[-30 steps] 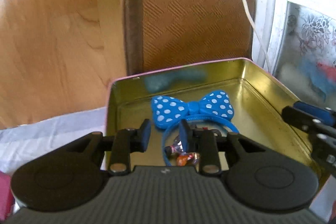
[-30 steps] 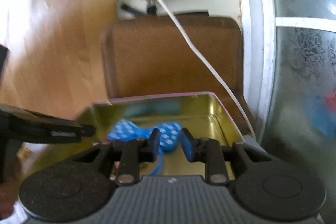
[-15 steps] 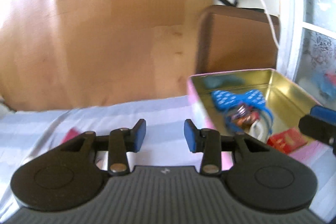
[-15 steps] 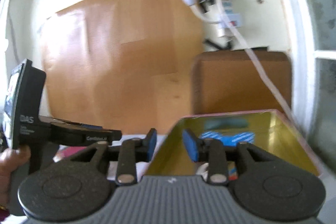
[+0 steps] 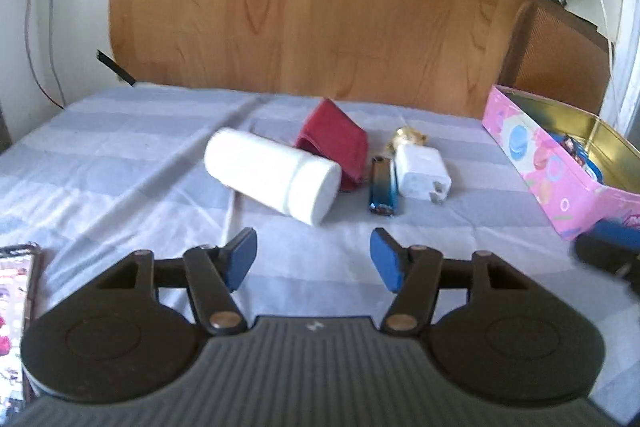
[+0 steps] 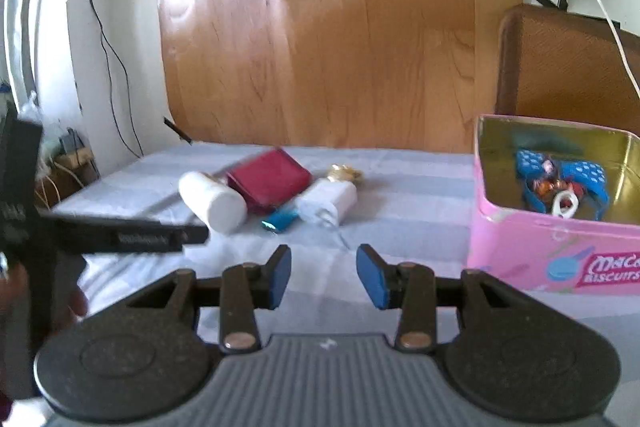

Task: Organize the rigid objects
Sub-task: 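Grasp the white charger plug with the right tool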

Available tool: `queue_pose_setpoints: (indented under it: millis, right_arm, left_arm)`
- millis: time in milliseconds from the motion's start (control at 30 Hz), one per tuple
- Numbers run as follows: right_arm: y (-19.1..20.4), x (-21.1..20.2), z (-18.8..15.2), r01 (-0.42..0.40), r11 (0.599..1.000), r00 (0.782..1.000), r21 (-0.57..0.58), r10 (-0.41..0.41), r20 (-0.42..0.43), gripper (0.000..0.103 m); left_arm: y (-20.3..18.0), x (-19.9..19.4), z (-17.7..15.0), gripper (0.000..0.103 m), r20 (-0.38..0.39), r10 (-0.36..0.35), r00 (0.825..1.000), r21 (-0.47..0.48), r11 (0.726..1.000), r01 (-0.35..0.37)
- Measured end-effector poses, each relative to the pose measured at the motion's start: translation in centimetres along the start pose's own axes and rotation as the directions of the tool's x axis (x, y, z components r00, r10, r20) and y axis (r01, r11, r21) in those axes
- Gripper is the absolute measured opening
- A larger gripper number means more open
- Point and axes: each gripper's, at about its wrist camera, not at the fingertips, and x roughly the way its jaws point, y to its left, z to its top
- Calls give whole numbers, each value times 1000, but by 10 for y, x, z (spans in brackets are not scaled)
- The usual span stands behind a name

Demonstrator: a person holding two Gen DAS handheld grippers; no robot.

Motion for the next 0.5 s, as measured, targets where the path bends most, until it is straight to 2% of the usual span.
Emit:
queue_pose_setpoints:
  millis: [33,67,100,133,167,233,267,367,433,500]
  right_arm:
    - [2,-8,3,25,1000,999,14,-26,34,39]
    - [5,-18,4,50,998,995,30,-52,84,43]
    - [6,-31,4,74,996,987,41,-79,140,56]
    - [9,-40,3,97,994,979,48,-104,175,68]
    - [8,-45,4,116,992,972,45,-123,198,72]
    - [13,-41,7,133,991,972,-12,-128,195,71]
    - [17,-34,9,141,989,975,-43,-132,180,70]
    - [18,8,15,102,992,992,-69,-95,88,60]
    - [16,42,21,91,993,996,-70,-89,21,59]
    - [15,81,26,42,995,998,-90,-46,-36,61]
  left_arm:
    - [-2,-4,0,68,26,6,1000,6,1000,-6]
    - [-5,-9,-1,82,64,10,998,14,1000,-11]
    - [-7,-14,-2,95,98,15,995,20,1000,-17]
    - [-12,-18,-4,98,137,22,990,25,999,-26]
    - [-15,-18,-3,99,169,30,985,28,999,-35]
    - [-14,-11,-1,99,156,12,988,37,999,-18]
    - [-9,-3,2,97,120,-9,993,20,1000,6]
    - [12,16,13,62,29,-97,995,-71,993,98]
    - [18,21,23,59,18,-139,990,-94,986,140]
    - [21,27,36,55,20,-159,987,-95,982,161]
